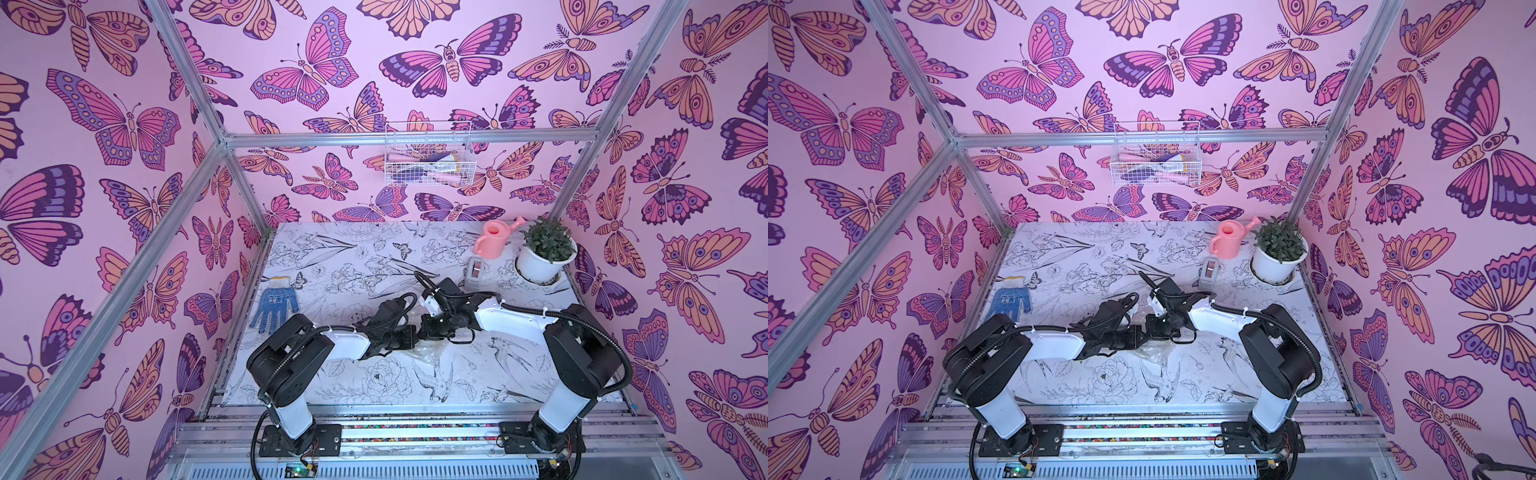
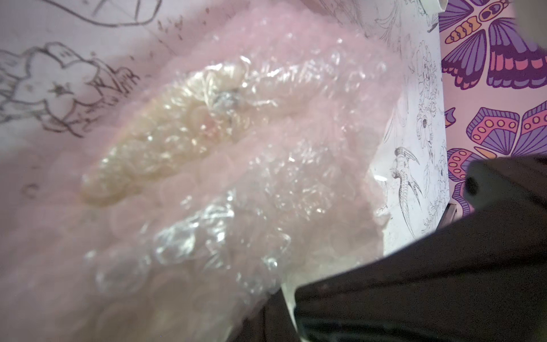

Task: Wrap dinner plates in bubble wrap
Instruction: Stick the tape on the bubble wrap.

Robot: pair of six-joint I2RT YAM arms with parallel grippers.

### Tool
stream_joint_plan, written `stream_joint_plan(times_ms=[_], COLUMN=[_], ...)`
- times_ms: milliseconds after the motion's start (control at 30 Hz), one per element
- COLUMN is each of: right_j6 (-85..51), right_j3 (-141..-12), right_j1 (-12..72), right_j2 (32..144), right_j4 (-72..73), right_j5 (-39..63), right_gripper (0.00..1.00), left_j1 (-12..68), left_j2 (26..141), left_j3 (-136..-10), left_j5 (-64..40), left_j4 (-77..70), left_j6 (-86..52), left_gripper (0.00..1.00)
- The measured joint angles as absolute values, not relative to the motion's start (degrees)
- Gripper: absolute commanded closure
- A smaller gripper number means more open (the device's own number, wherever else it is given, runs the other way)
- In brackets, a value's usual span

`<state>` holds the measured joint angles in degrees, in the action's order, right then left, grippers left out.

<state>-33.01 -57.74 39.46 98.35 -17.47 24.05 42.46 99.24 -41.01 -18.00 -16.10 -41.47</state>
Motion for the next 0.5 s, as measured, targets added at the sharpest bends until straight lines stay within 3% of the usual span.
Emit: stream_joint_plan(times_ms=[500], right_j6=[-33.0], right_j3=[-52.5], right_j1=[39.4], right_j2=[98.6], right_j4=[-17.8], right_j5=[27.0], right_gripper=[0.99], left_j1=[42.6], left_j2=[99.4], left_j3=[-41.6], left_j5=[-18.0], left_j4=[-15.1], left_j6=[-41.5], left_gripper=[1.00])
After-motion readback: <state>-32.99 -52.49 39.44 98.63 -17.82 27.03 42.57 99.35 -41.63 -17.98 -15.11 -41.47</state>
